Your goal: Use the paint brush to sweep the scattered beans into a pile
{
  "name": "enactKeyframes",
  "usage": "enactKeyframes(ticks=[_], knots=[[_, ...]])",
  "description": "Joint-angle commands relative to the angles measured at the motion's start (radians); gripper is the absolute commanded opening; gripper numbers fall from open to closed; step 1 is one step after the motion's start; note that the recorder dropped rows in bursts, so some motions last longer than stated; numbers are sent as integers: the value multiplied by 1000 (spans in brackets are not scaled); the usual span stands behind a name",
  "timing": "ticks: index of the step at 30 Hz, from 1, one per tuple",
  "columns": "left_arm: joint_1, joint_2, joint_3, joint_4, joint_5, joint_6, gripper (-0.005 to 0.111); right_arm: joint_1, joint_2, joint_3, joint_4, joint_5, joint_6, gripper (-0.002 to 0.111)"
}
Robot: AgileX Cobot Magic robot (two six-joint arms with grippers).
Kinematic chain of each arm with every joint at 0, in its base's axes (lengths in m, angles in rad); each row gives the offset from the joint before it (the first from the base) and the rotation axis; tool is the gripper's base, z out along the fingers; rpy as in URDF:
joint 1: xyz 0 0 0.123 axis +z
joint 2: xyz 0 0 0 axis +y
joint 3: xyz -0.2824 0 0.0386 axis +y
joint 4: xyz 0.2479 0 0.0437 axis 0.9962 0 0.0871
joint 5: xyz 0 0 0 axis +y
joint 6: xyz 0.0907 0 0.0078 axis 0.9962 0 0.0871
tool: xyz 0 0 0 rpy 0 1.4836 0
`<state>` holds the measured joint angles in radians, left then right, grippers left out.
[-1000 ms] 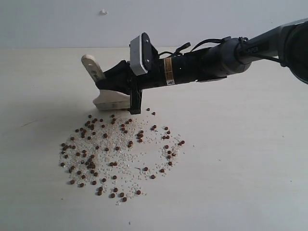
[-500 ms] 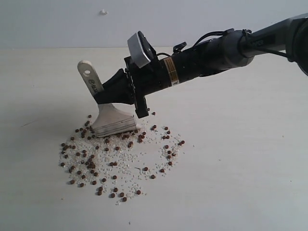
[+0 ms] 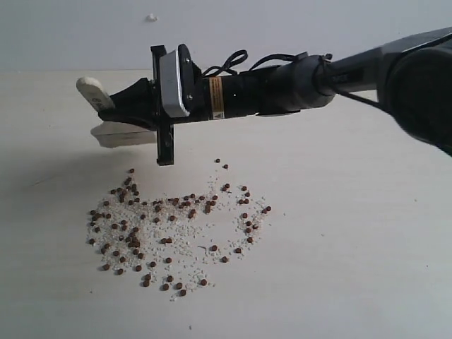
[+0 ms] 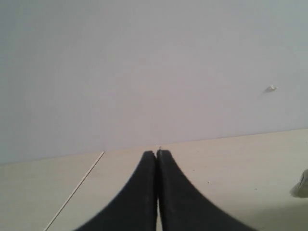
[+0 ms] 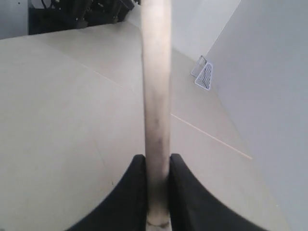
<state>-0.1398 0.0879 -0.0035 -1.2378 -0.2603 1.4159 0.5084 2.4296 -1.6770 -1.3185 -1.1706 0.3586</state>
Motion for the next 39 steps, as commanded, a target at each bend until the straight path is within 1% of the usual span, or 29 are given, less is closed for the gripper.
enactKeyframes(ticks=[1,3,5,8,10,13,16,20,22,25,27,31,34,39], knots=[[1,-6,4,-2,-1,-2,0,9,80,-122,-46,-51,149,0],[1,-6,4,-2,-1,-2,0,9,97,-172,-155,-51,285,0],[1,-6,4,-2,-1,-2,0,9,93,-179,-250,-51,389,0],[1,-6,4,-2,-1,-2,0,9,84,-179,-336,-51,475,0],[1,-6,4,-2,-1,-2,0,9,75,-179,-381,-51,625,0],[1,-6,4,-2,-1,-2,0,9,65,-179,-422,-51,742,0],[1,-6,4,-2,-1,-2,0,9,57,-179,-422,-51,869,0],[1,-6,4,-2,-1,-2,0,9,28,-179,-426,-51,962,0],[1,-6,4,-2,-1,-2,0,9,2,-179,-426,-51,962,0],[1,-6,4,-2,-1,-2,0,9,-39,-179,-411,-51,887,0],[1,-6,4,-2,-1,-2,0,9,-62,-179,-369,-51,803,0],[1,-6,4,-2,-1,-2,0,15,-71,-179,-248,-51,556,0],[1,-6,4,-2,-1,-2,0,31,-53,-179,-199,-51,390,0],[1,-6,4,-2,-1,-2,0,87,6,-181,-215,-51,304,0]])
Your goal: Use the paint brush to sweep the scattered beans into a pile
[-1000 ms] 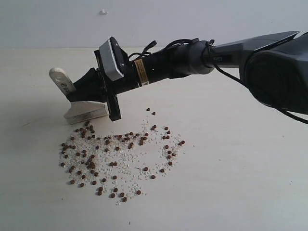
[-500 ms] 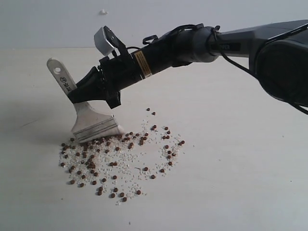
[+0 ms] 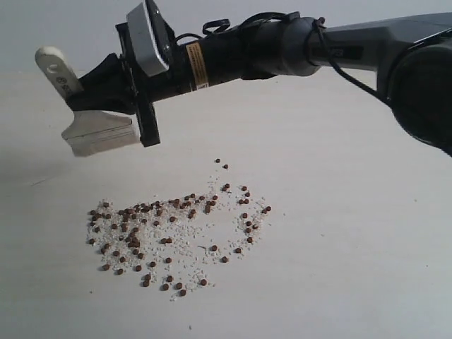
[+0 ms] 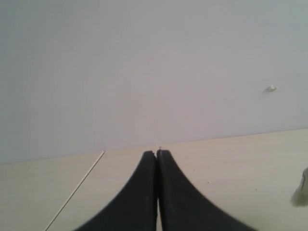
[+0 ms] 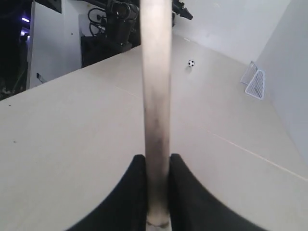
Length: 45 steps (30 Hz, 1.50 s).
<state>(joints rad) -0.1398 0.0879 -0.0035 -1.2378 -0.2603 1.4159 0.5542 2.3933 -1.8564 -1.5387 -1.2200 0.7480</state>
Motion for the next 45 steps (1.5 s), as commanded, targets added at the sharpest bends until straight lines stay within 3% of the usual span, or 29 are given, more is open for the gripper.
enactKeyframes(ticks=[1,7,12,24,35,45], knots=[[1,-6,4,-2,-1,-2,0,56,59,-8,-24,-1,-101,0],[1,-6,4,-2,-1,-2,0,103,116,-121,-206,-1,-12,0],[1,-6,4,-2,-1,-2,0,120,134,-155,-206,-1,48,0],[1,-6,4,-2,-1,-2,0,122,132,-155,-206,-1,528,0],[1,-6,4,-2,-1,-2,0,120,0,-155,-206,-1,540,0],[1,-6,4,-2,-1,-2,0,122,-190,-155,-206,361,834,0]])
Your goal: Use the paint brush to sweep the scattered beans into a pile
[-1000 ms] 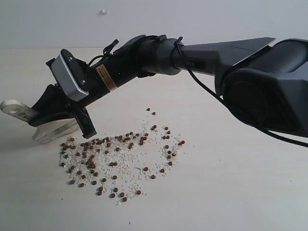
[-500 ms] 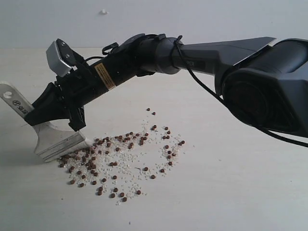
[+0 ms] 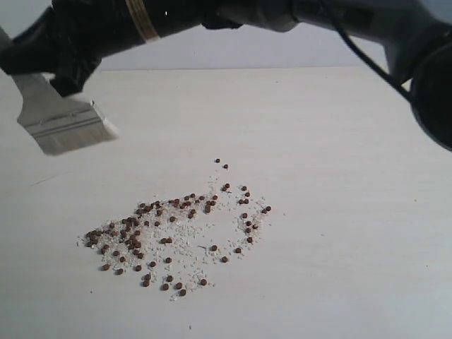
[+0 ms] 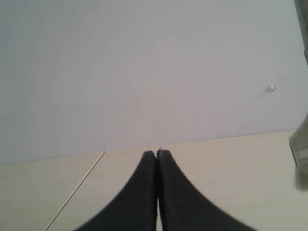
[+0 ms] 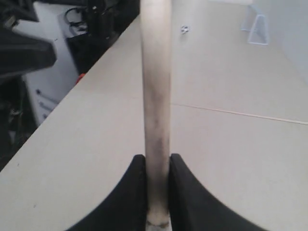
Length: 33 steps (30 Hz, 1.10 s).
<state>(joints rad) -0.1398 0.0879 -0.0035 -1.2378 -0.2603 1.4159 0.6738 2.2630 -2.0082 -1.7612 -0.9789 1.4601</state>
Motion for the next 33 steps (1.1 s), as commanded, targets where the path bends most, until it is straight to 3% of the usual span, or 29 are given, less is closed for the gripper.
enactKeyframes(ticks=[1,5,10,18,20,23,28,33], knots=[[1,-6,4,-2,-1,-2,0,8,-72,-4,17,169,170,0],[1,-6,4,-2,-1,-2,0,38,-99,-2,17,410,366,0],[1,-6,4,-2,-1,-2,0,124,-105,3,17,799,455,0],[1,-6,4,-2,-1,-2,0,341,-103,84,87,1745,324,0],[1,-6,4,-2,-1,-2,0,388,-105,109,118,1849,324,0],[1,-6,4,-2,-1,-2,0,452,-107,141,213,1853,331,0],[1,-6,4,-2,-1,-2,0,546,-94,248,178,1853,647,0],[1,-6,4,-2,-1,-2,0,637,-86,328,206,1966,669,0]])
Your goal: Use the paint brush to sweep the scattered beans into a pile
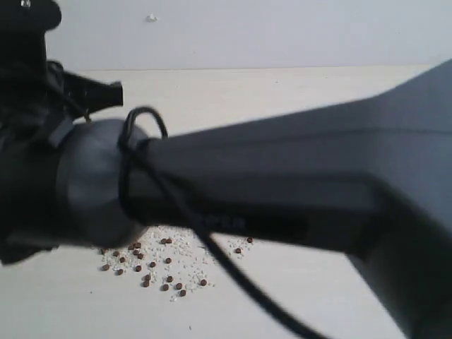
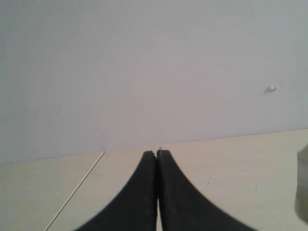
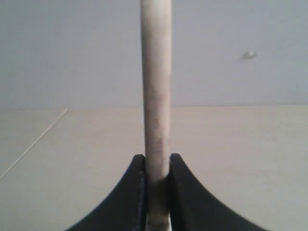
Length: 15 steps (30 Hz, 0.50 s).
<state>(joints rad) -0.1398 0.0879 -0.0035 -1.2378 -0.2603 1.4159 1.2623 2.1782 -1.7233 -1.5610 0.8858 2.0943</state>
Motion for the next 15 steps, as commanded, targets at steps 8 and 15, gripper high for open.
enactKeyframes(ticks=[8,15], knots=[[1,-6,4,-2,-1,-2,0,150,56,111,-56,141,35,0],[1,-6,4,-2,-1,-2,0,148,188,-24,-82,149,35,0]])
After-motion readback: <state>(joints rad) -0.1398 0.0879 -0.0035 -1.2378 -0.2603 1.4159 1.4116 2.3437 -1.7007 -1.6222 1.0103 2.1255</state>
